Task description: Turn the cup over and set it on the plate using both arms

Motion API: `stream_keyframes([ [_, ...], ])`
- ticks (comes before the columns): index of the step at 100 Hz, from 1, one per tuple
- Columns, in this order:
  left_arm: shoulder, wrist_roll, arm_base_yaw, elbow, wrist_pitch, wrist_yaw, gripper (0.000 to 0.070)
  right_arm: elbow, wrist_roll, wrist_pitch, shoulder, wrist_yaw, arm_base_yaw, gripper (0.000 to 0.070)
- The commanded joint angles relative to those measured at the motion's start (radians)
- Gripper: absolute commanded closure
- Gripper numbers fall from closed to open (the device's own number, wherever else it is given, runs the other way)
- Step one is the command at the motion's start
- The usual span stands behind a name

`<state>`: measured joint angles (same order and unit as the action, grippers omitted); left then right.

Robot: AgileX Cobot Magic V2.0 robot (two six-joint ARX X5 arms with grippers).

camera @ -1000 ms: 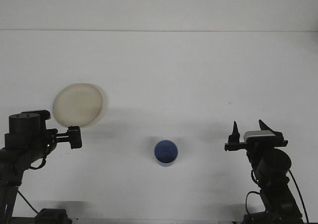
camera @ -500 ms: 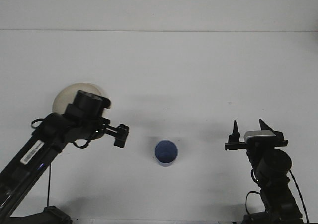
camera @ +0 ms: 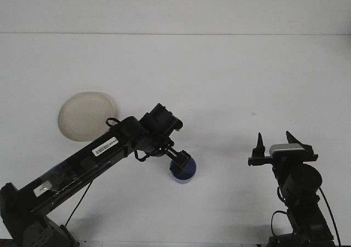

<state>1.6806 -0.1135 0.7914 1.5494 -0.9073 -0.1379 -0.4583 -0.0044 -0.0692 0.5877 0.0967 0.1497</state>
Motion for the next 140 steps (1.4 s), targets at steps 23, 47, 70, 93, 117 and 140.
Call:
stream_keyframes([
  [23, 0.151, 0.019, 0.014, 0.016, -0.005, -0.001, 0.0036, -0.002, -0.011, 0.01, 0.002, -0.002, 0.002, 0.0169],
  [47, 0.205, 0.029, 0.016, 0.015, -0.019, -0.001, 0.0342, -0.002, -0.011, 0.01, 0.002, -0.002, 0.002, 0.0169],
  [70, 0.205, 0.05, 0.026, 0.019, -0.041, -0.001, 0.0691, -0.002, -0.011, 0.01, 0.002, -0.002, 0.002, 0.0169],
  [93, 0.199, 0.069, 0.01, 0.098, -0.136, 0.048, 0.0691, -0.002, -0.011, 0.01, 0.002, 0.001, 0.002, 0.0169],
  [117, 0.179, 0.105, -0.144, 0.327, -0.283, 0.193, 0.0691, -0.002, -0.011, 0.01, 0.002, 0.001, 0.002, 0.0169],
  [140, 0.178, 0.098, -0.42, 0.47, -0.319, 0.291, 0.069, -0.002, -0.011, 0.01, 0.002, 0.001, 0.002, 0.0169],
])
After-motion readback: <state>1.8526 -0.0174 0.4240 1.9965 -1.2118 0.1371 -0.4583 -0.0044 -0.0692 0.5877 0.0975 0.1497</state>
